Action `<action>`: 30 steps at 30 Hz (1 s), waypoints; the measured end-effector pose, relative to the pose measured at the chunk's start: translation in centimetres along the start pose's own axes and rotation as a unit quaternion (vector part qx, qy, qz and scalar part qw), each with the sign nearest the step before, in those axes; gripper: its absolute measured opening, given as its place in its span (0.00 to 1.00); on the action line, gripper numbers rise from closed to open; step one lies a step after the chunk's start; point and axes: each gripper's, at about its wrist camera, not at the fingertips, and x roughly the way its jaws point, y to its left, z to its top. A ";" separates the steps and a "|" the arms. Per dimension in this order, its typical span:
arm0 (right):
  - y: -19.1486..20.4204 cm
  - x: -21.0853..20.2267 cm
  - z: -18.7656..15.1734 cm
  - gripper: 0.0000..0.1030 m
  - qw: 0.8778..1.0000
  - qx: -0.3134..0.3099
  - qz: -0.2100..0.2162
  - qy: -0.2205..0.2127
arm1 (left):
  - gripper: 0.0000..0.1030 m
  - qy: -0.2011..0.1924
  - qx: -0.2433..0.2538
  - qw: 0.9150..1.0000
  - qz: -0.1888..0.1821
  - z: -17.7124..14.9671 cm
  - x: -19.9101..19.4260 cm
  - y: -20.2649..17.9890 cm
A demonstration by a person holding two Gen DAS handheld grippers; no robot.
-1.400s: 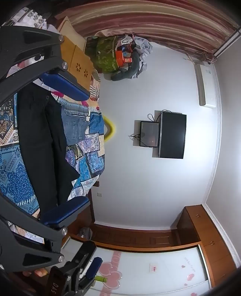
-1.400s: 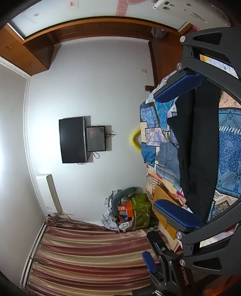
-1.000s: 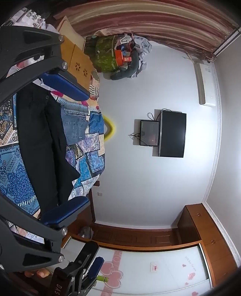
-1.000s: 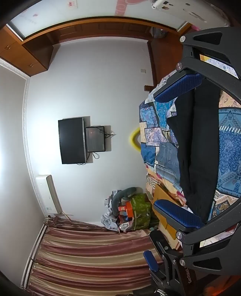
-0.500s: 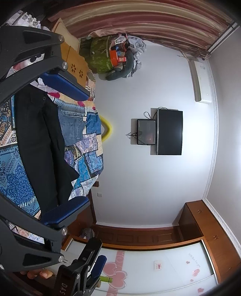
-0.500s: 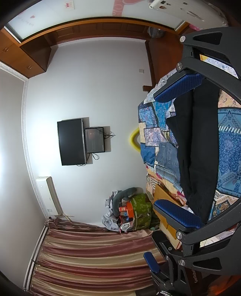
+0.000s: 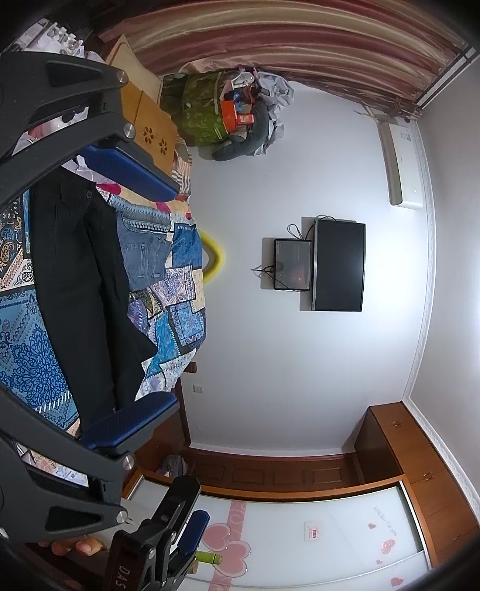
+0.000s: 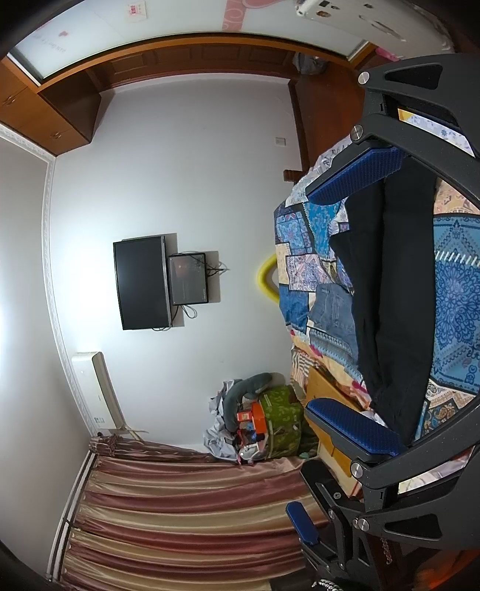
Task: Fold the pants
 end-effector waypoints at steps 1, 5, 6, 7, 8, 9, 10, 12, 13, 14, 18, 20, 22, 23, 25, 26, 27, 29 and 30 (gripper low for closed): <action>0.0 0.0 0.0 1.00 1.000 0.001 0.000 0.000 | 1.00 0.000 -0.001 1.000 -0.001 0.0 0.0 0.0; 0.1 0.1 0.0 1.00 1.000 -0.001 0.000 0.000 | 1.00 0.000 -0.002 1.000 0.000 0.1 0.0 0.1; 0.1 0.0 -0.1 1.00 1.000 -0.001 -0.001 -0.001 | 1.00 0.000 -0.002 1.000 0.000 0.1 0.0 0.1; 0.1 0.0 0.0 1.00 1.000 0.000 0.000 0.000 | 1.00 0.001 -0.003 1.000 0.000 0.1 0.0 0.1; 0.1 0.1 0.0 1.00 1.000 0.000 0.000 0.000 | 1.00 0.001 -0.003 1.000 0.000 0.1 0.0 0.1; 0.1 0.1 0.0 1.00 1.000 0.000 0.001 0.000 | 1.00 0.001 -0.003 1.000 -0.001 0.1 0.0 0.1; 0.1 0.0 0.0 1.00 1.000 -0.001 0.001 -0.001 | 1.00 0.000 -0.003 1.000 -0.001 0.1 0.0 0.1; 0.2 0.0 0.1 1.00 1.000 -0.001 0.001 -0.001 | 1.00 -0.001 -0.003 1.000 0.001 0.2 0.1 0.1; 0.2 0.0 0.2 1.00 1.000 -0.001 0.001 -0.001 | 1.00 -0.001 -0.002 1.000 0.001 0.2 0.1 0.1; 0.2 0.0 0.2 1.00 1.000 -0.001 0.001 -0.001 | 1.00 -0.001 -0.002 1.000 0.002 0.2 0.2 0.1; 0.2 0.0 0.2 1.00 1.000 -0.001 0.001 -0.002 | 1.00 -0.001 -0.002 1.000 0.001 0.2 0.2 0.1; 0.2 0.0 0.2 1.00 1.000 -0.001 0.001 -0.001 | 1.00 -0.001 -0.002 1.000 0.001 0.2 0.1 0.1; 0.2 0.0 0.2 1.00 1.000 -0.001 0.001 -0.001 | 1.00 0.000 -0.003 1.000 -0.002 0.2 0.2 0.1; 0.2 0.0 0.2 1.00 1.000 -0.001 0.001 -0.002 | 1.00 0.000 -0.003 1.000 -0.002 0.2 0.2 0.1; 0.2 0.0 0.2 1.00 1.000 -0.001 0.000 -0.001 | 1.00 0.000 -0.002 1.000 0.001 0.2 0.2 0.1; 0.2 0.0 0.3 1.00 1.000 -0.001 0.000 -0.001 | 1.00 0.001 -0.002 1.000 0.001 0.2 0.2 0.1; 0.3 0.0 0.3 1.00 1.000 0.000 0.000 0.000 | 1.00 0.001 -0.002 1.000 0.000 0.2 0.2 0.1; 0.2 0.0 0.4 1.00 1.000 0.000 0.000 -0.001 | 1.00 0.000 -0.003 1.000 -0.001 0.1 0.1 0.1; 0.2 0.0 0.4 1.00 1.000 0.000 0.000 -0.001 | 1.00 0.000 -0.003 1.000 -0.001 0.1 0.1 0.1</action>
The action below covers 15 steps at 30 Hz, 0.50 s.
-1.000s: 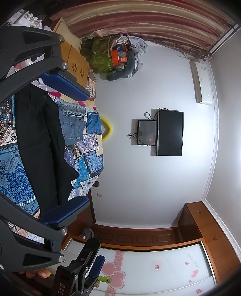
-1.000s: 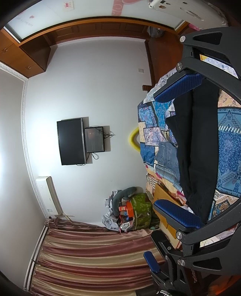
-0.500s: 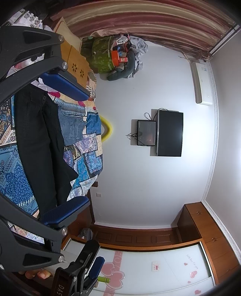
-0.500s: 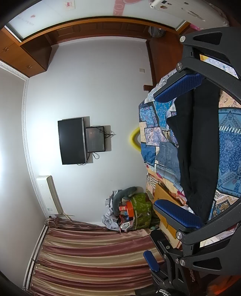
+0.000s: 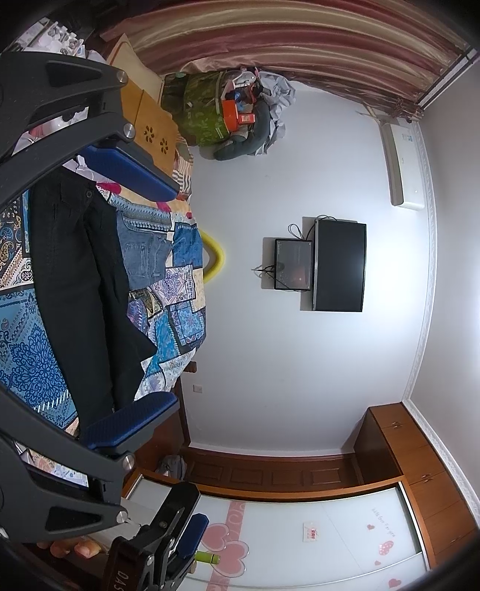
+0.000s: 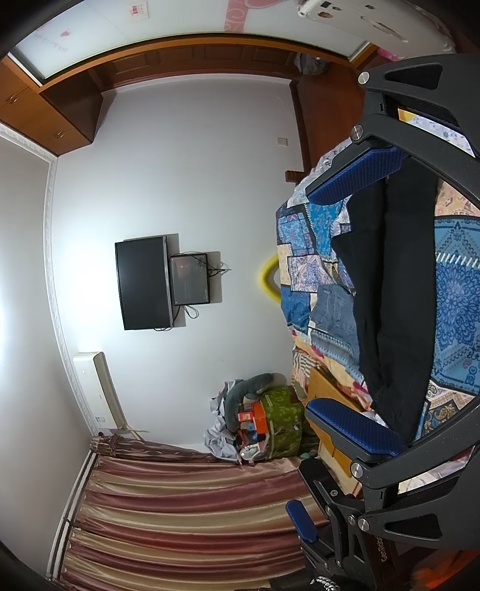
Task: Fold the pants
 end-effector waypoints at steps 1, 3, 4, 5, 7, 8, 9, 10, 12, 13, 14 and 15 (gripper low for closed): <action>0.0 0.0 0.0 1.00 1.000 0.000 0.000 0.000 | 1.00 0.000 0.000 1.000 0.000 0.1 0.0 0.0; 0.0 0.0 0.0 1.00 1.000 0.000 -0.001 0.000 | 1.00 0.000 0.000 1.000 0.000 0.1 0.0 0.0; 0.0 0.0 0.1 1.00 1.000 0.000 -0.001 0.000 | 1.00 0.000 0.001 1.000 0.000 0.1 0.0 0.0; -0.1 0.0 0.0 1.00 1.000 0.000 0.000 0.000 | 1.00 0.000 0.000 1.000 0.000 0.1 0.0 0.0; 0.0 0.0 0.1 1.00 1.000 0.000 0.000 -0.001 | 1.00 0.000 0.000 1.000 0.000 0.1 0.0 0.1; -0.1 -0.1 0.1 1.00 1.000 0.001 0.000 -0.001 | 1.00 -0.001 0.000 1.000 0.001 0.1 0.0 0.0; -0.1 -0.1 0.1 1.00 1.000 0.001 0.000 -0.001 | 1.00 -0.001 0.001 1.000 0.001 0.1 0.0 0.0; -0.1 -0.1 0.0 1.00 1.000 0.000 0.000 0.000 | 1.00 -0.001 0.001 1.000 0.001 0.1 0.0 0.0; -0.2 0.0 0.0 1.00 1.000 0.000 -0.001 0.000 | 1.00 -0.001 0.000 1.000 0.000 0.2 0.0 -0.1; -0.2 0.0 0.0 1.00 1.000 -0.001 -0.002 0.000 | 1.00 -0.001 0.000 1.000 -0.001 0.2 0.0 -0.1; -0.3 0.0 0.1 1.00 1.000 0.000 -0.002 0.001 | 1.00 -0.001 0.000 1.000 -0.001 0.2 0.0 0.0; -0.4 0.0 0.0 1.00 1.000 0.000 -0.002 0.001 | 1.00 -0.001 0.000 1.000 -0.001 0.2 0.0 0.0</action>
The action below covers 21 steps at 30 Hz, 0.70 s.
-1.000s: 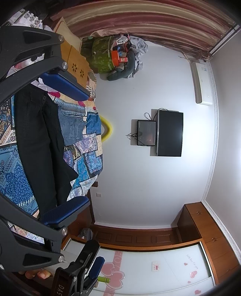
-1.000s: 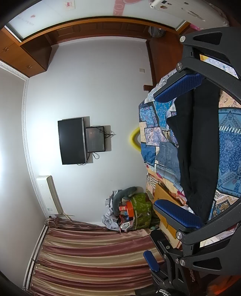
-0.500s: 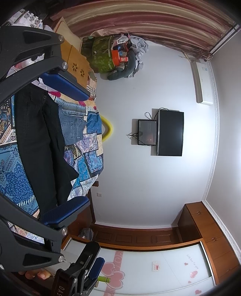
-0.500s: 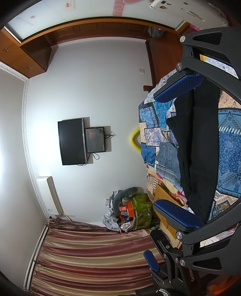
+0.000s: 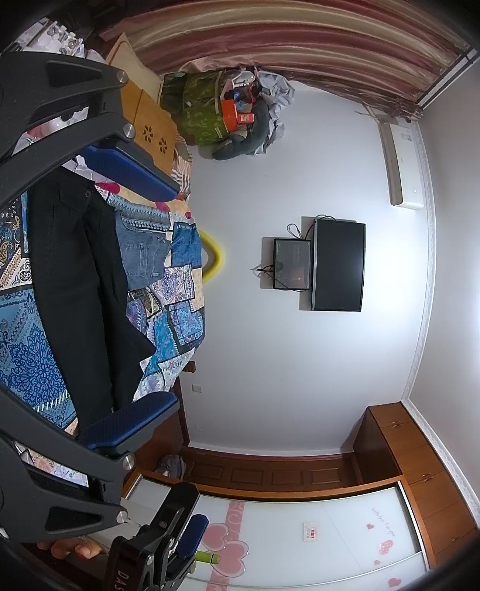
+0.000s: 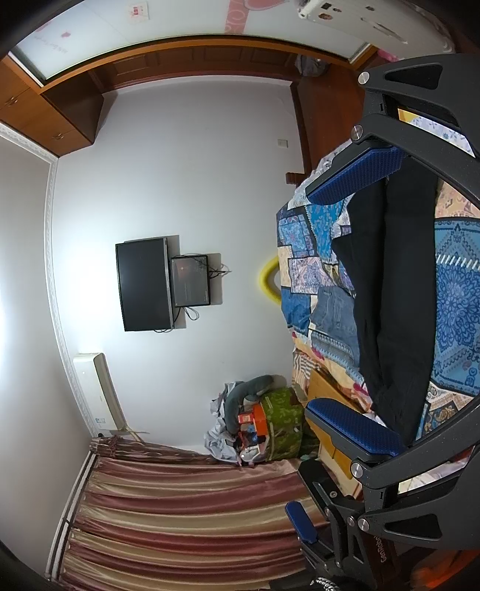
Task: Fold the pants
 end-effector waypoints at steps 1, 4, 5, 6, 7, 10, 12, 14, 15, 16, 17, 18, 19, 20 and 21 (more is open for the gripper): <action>-0.1 0.0 0.0 1.00 1.000 0.000 0.000 0.001 | 1.00 0.000 0.000 1.000 0.000 0.0 0.0 0.0; -0.1 0.2 0.0 1.00 1.000 -0.001 -0.001 0.003 | 1.00 0.002 -0.001 1.000 0.000 -0.1 0.2 0.1; -0.1 0.4 0.0 1.00 1.000 -0.001 -0.001 0.005 | 1.00 0.003 -0.001 1.000 0.001 -0.2 0.4 0.1; -0.1 0.6 0.0 1.00 1.000 -0.001 0.000 0.007 | 1.00 0.004 0.000 1.000 0.002 -0.2 0.6 0.2; 0.0 0.7 -0.1 1.00 1.000 -0.002 0.000 0.008 | 1.00 0.007 0.000 1.000 0.003 -0.2 0.9 0.3; 0.0 1.5 -0.2 1.00 1.000 -0.004 0.000 0.015 | 1.00 0.020 -0.003 1.000 -0.001 -0.2 2.3 0.8; 0.0 2.2 -0.2 1.00 1.000 -0.005 0.000 0.019 | 1.00 0.033 -0.009 0.999 -0.006 -0.2 3.7 1.4; 0.0 3.1 -0.2 1.00 1.000 -0.007 0.003 0.024 | 1.00 0.045 -0.015 0.999 -0.003 -0.4 5.2 2.1; 0.0 3.8 -0.2 1.00 1.000 -0.008 0.002 0.028 | 1.00 0.052 -0.017 0.999 0.000 -0.5 6.2 2.7; 0.0 4.2 -0.3 1.00 0.999 -0.009 0.001 0.031 | 1.00 0.058 -0.018 0.998 0.001 -0.5 7.0 3.0; 0.0 4.7 -0.4 1.00 0.999 -0.010 0.001 0.034 | 1.00 0.066 -0.017 0.998 0.003 -0.6 8.0 3.5; -0.1 5.4 -0.4 1.00 0.999 -0.011 0.001 0.038 | 1.00 0.074 -0.016 0.997 0.008 -0.6 9.1 4.1; -0.1 6.3 -0.5 1.00 0.999 -0.013 0.002 0.042 | 1.00 0.080 -0.016 0.997 0.015 -0.6 10.1 4.5; -0.2 7.2 -0.5 1.00 0.999 -0.014 0.002 0.045 | 1.00 0.086 -0.016 0.996 0.021 -0.6 11.1 5.0; -0.3 8.2 -0.5 1.00 0.999 -0.016 0.000 0.049 | 1.00 0.093 -0.017 0.995 0.026 -0.6 12.4 5.7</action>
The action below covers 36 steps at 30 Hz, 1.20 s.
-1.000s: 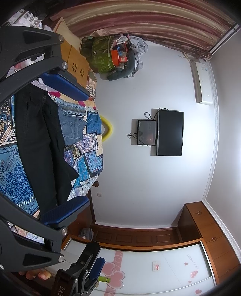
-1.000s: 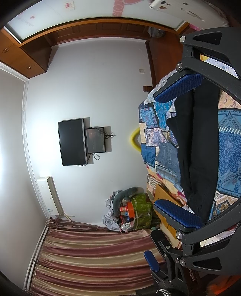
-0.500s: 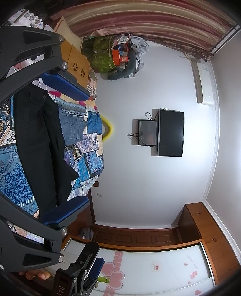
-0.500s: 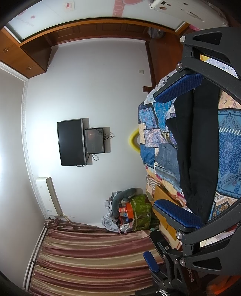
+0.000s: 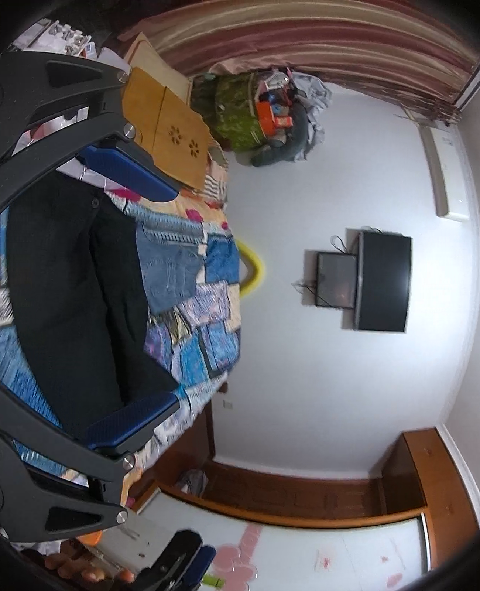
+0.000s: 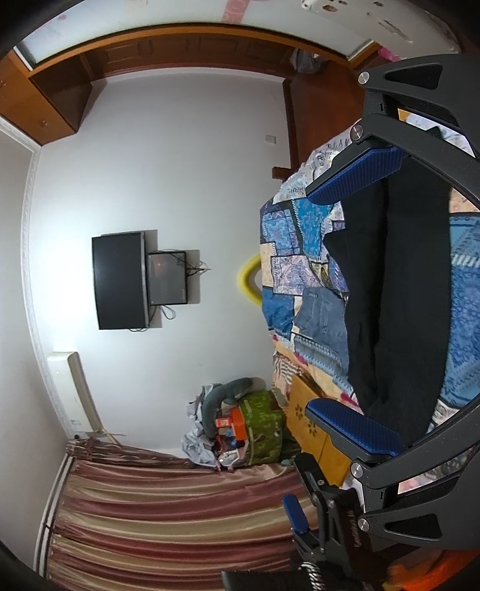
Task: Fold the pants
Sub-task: 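Lower both grippers onto the black pants waistband and close them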
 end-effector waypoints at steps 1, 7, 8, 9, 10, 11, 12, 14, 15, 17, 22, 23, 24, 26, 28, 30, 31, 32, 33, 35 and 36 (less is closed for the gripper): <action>-0.2 0.6 -0.1 1.00 1.000 -0.001 0.001 0.003 | 1.00 0.008 -0.001 1.000 0.005 0.2 1.3 0.7; -2.0 6.8 -0.3 1.00 0.998 0.016 0.023 0.058 | 1.00 0.042 -0.011 0.999 0.029 1.1 8.1 4.5; -2.3 7.9 -0.4 1.00 0.997 0.021 0.025 0.067 | 1.00 0.050 -0.011 0.998 0.034 1.1 9.1 5.0; -2.7 9.1 -0.4 1.00 0.996 0.024 0.025 0.078 | 1.00 0.058 -0.010 0.997 0.041 1.1 10.6 5.6; -2.9 10.0 -0.6 1.00 0.996 0.025 0.026 0.086 | 1.00 0.063 -0.010 0.997 0.046 1.1 11.8 6.1; -3.3 10.9 -0.7 1.00 0.995 0.026 0.027 0.095 | 1.00 0.072 -0.010 0.996 0.051 1.0 13.0 6.8; -3.7 12.3 -0.9 1.00 0.993 0.027 0.029 0.107 | 1.00 0.084 -0.013 0.995 0.055 0.8 14.6 7.5; -4.2 13.9 -1.1 1.00 0.992 0.029 0.030 0.120 | 1.00 0.105 -0.021 0.993 0.058 0.4 17.2 8.8; -4.6 15.0 -1.3 1.00 0.991 0.027 0.029 0.127 | 1.00 0.118 -0.027 0.991 0.059 0.1 18.8 9.6; -5.0 16.5 -1.5 1.00 0.990 0.016 0.026 0.136 | 1.00 0.138 -0.033 0.988 0.068 -0.5 21.5 11.0; -5.4 20.1 -2.1 1.00 0.988 -0.018 0.026 0.153 | 1.00 0.198 -0.034 0.977 0.077 -3.2 28.7 13.7; -5.5 20.9 -2.2 1.00 0.987 -0.025 0.030 0.158 | 1.00 0.205 -0.035 0.975 0.075 -3.7 29.4 14.1; -5.4 21.7 -2.4 1.00 0.985 -0.036 0.036 0.166 | 1.00 0.216 -0.037 0.973 0.073 -4.4 30.7 14.6; -5.2 23.3 -2.5 1.00 0.981 -0.051 0.047 0.181 | 1.00 0.231 -0.041 0.969 0.078 -5.8 32.8 15.5; -5.3 25.2 -2.7 1.00 0.977 -0.064 0.062 0.194 | 1.00 0.251 -0.047 0.964 0.076 -6.8 34.3 16.0; -4.8 26.7 -3.2 1.00 0.970 -0.078 0.077 0.219 | 1.00 0.278 -0.057 0.956 0.070 -8.2 36.4 16.6; -4.8 27.8 -3.4 1.00 0.966 -0.082 0.082 0.232 | 1.00 0.291 -0.064 0.952 0.068 -8.8 37.3 16.8; -4.6 28.6 -3.7 1.00 0.960 -0.087 0.089 0.249 | 1.00 0.305 -0.067 0.948 0.068 -9.4 38.1 17.1; -4.5 29.4 -4.1 1.00 0.956 -0.090 0.094 0.264 | 1.00 0.319 -0.066 0.943 0.070 -10.1 39.1 17.2; -4.2 31.0 -5.1 1.00 0.944 -0.097 0.109 0.297 | 1.00 0.339 -0.048 0.936 0.078 -11.1 40.6 17.2; -3.9 31.8 -5.7 1.00 0.936 -0.103 0.117 0.314 | 0.99 0.345 -0.040 0.934 0.081 -11.4 41.1 17.2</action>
